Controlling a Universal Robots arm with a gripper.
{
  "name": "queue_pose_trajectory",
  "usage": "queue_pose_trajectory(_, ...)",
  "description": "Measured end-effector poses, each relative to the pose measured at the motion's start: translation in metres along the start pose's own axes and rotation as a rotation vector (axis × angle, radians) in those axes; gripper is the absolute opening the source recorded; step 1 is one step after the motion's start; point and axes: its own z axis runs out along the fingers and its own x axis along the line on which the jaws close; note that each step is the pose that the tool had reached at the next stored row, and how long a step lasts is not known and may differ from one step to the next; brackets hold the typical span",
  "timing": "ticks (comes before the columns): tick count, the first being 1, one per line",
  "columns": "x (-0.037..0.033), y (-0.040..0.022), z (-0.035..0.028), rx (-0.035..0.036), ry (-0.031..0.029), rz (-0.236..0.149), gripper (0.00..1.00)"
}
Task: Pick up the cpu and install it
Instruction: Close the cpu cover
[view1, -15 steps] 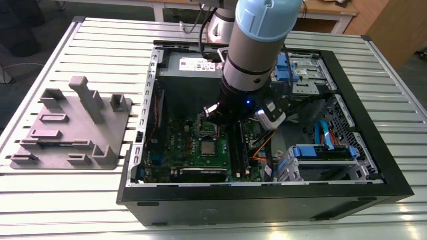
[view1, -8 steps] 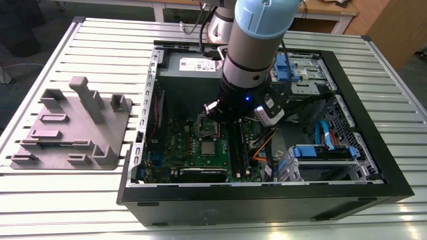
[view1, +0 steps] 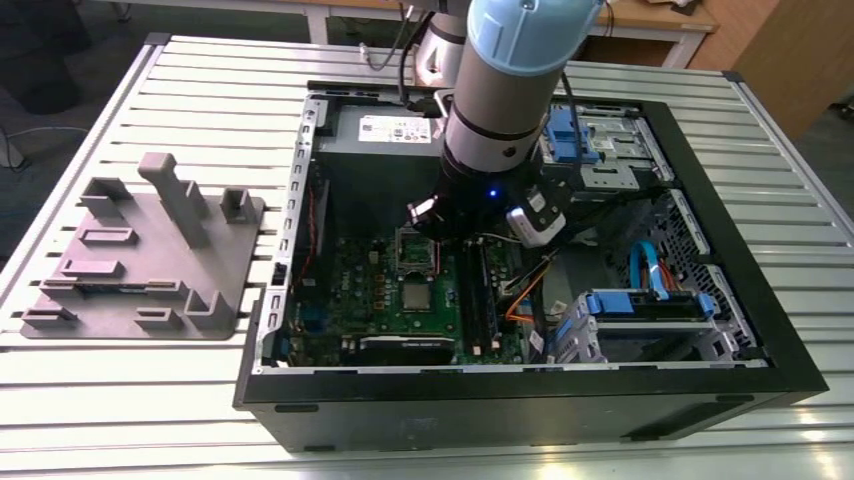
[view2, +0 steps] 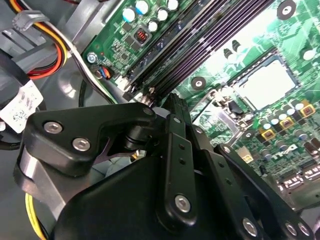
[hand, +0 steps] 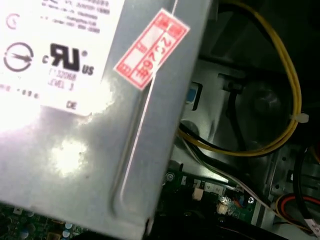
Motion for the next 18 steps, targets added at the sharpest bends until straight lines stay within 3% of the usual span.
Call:
queue_pose_trajectory(7,-0.0004,0.0009,0.0021,0.0008,0.0027,-0.063,0.11)
queue_pose_trajectory(12,-0.0029,0.0031,0.0022,-0.0037,0.0019,-0.067,0.11)
queue_pose_trajectory(18,-0.0044,0.0042,0.0013,-0.0220,-0.0039,-0.068,0.11)
